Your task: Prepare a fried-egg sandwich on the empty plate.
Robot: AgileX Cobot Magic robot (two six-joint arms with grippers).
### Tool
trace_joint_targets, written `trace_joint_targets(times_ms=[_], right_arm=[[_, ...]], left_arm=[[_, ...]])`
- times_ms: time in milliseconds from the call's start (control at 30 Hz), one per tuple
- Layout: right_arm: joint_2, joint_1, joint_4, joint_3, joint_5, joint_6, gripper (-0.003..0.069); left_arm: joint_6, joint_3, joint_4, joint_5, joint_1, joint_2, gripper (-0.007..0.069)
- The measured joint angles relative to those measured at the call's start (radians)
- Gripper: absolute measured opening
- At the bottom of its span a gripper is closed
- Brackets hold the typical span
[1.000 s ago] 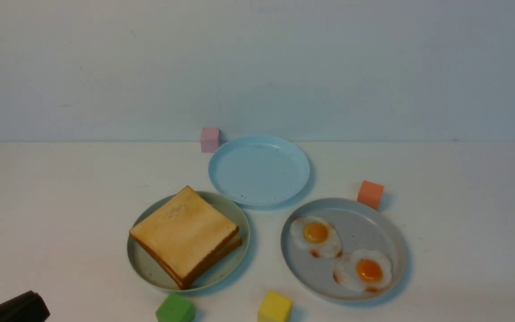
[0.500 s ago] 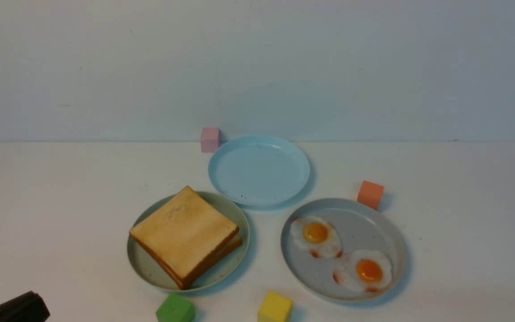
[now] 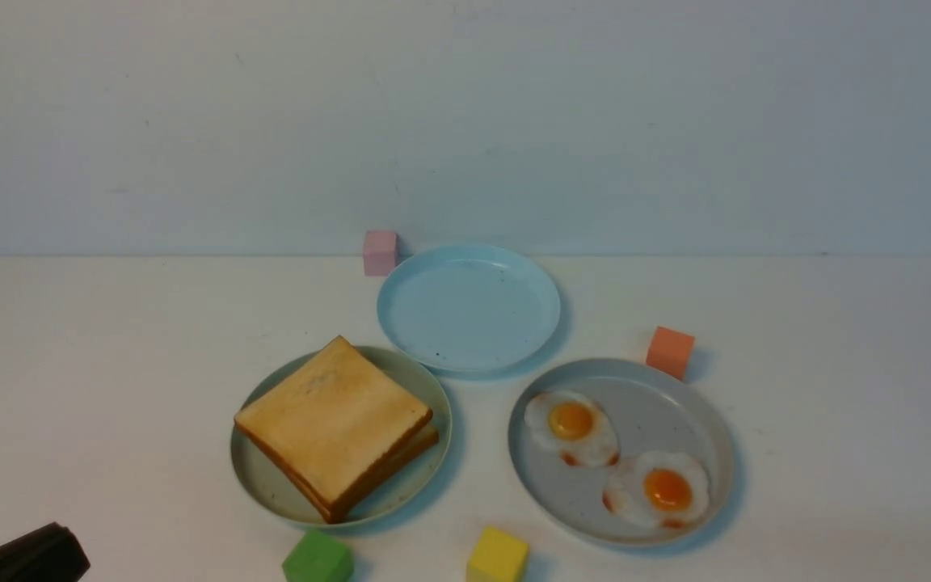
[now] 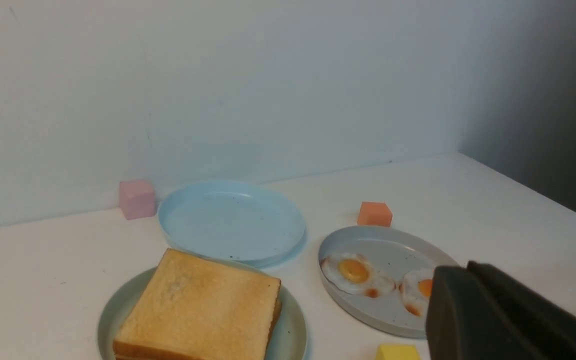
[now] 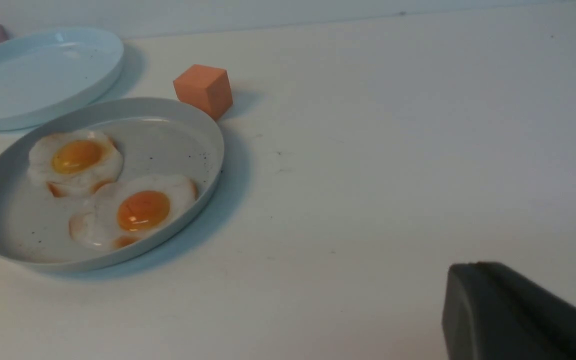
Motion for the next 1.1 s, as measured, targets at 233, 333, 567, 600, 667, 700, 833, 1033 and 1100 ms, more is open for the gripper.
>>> trace_joint_targets(times_ms=[233, 333, 567, 600, 667, 700, 833, 1033, 1100], right_arm=[[0.0, 0.0, 0.0, 0.0, 0.001, 0.0, 0.0005], [0.0, 0.0, 0.0, 0.0, 0.001, 0.0, 0.0007], [0.0, 0.0, 0.0, 0.0, 0.001, 0.0, 0.0011], [0.0, 0.0, 0.0, 0.0, 0.001, 0.0, 0.0013], [0.0, 0.0, 0.0, 0.0, 0.001, 0.0, 0.0015], [0.0, 0.0, 0.0, 0.0, 0.001, 0.0, 0.0015], [0.0, 0.0, 0.0, 0.0, 0.001, 0.0, 0.0014], [0.0, 0.0, 0.0, 0.0, 0.001, 0.0, 0.0015], [0.0, 0.0, 0.0, 0.0, 0.001, 0.0, 0.0017]], left_arm=[[-0.062, 0.096, 0.037, -0.084, 0.297, -0.09, -0.0013], [-0.119, 0.182, 0.091, -0.006, 0.452, -0.124, -0.0013], [-0.251, 0.218, 0.157, 0.254, 0.531, -0.124, -0.0013], [-0.254, 0.218, 0.158, 0.259, 0.531, -0.124, -0.0013], [-0.258, 0.218, 0.161, 0.259, 0.531, -0.124, -0.0013], [-0.259, 0.218, 0.162, 0.259, 0.531, -0.124, -0.0013], [-0.262, 0.218, 0.162, 0.259, 0.531, -0.124, -0.0013], [-0.262, 0.218, 0.164, 0.259, 0.531, -0.124, -0.0013], [-0.262, 0.218, 0.164, 0.259, 0.531, -0.124, -0.0013]])
